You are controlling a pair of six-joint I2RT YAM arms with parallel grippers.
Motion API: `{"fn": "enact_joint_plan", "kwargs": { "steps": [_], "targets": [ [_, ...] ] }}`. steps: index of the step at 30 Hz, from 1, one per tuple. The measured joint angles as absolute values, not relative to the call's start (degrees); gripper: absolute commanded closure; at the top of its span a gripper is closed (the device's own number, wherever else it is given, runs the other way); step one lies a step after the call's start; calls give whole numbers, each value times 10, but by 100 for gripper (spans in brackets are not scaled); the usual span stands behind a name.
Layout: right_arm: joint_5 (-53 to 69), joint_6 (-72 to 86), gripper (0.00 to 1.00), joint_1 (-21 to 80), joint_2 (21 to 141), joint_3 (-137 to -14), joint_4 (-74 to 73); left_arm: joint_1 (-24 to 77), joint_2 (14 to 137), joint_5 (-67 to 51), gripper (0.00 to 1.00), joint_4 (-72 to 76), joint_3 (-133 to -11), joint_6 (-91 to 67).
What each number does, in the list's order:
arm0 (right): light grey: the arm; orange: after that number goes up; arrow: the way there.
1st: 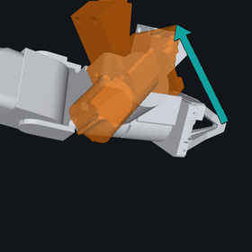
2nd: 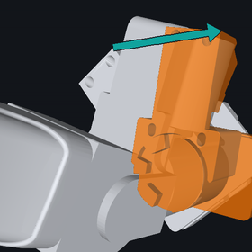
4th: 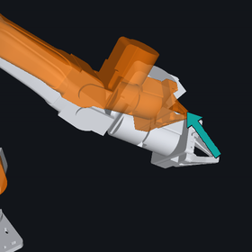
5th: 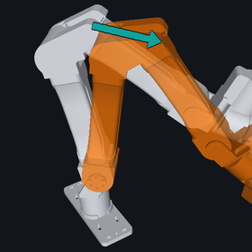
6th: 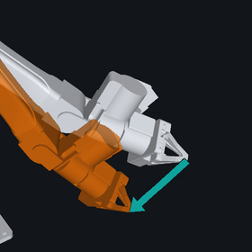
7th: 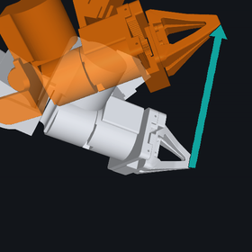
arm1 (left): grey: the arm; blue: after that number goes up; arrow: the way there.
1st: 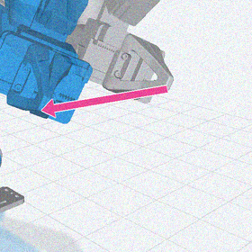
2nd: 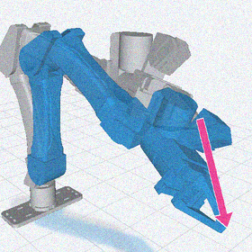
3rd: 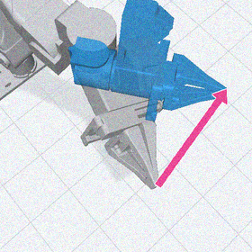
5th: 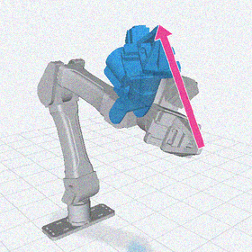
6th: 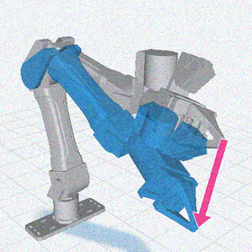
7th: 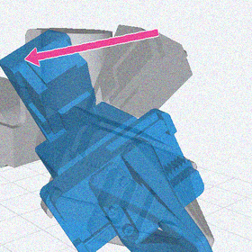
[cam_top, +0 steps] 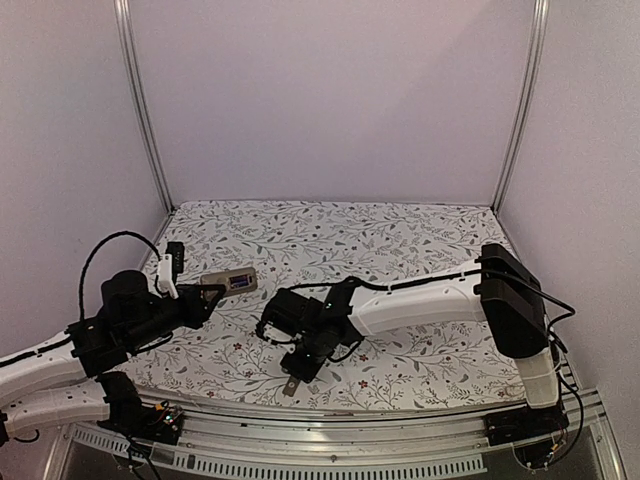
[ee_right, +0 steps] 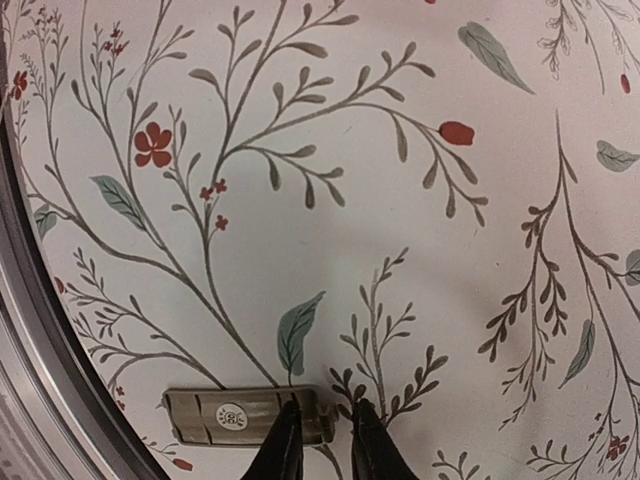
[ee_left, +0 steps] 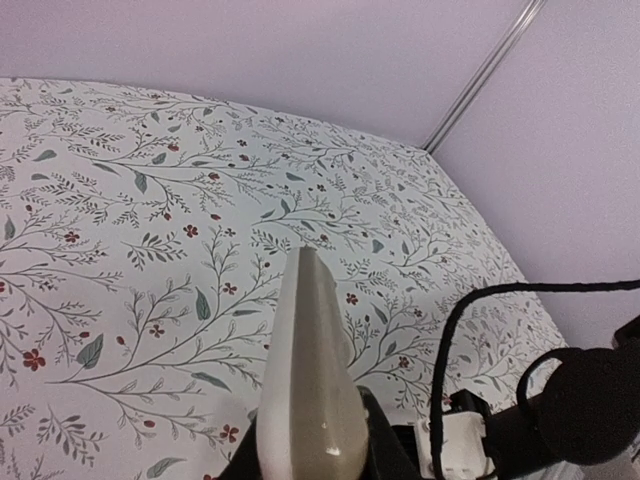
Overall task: Load the batteries into the remote control
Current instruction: Move the right arm with the battery cover to the center of the board.
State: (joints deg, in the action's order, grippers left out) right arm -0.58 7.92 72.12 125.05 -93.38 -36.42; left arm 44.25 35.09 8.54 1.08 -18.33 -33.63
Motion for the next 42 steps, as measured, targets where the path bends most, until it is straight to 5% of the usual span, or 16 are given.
{"fn": "enact_joint_plan", "kwargs": {
  "steps": [26,42],
  "targets": [
    [-22,66,100,721,1263,-953,-399,442,334,97,100,5,-183,-332],
    [-241,222,100,633,1111,-786,-379,442,329,97,100,2,-183,-326]
  ]
}}
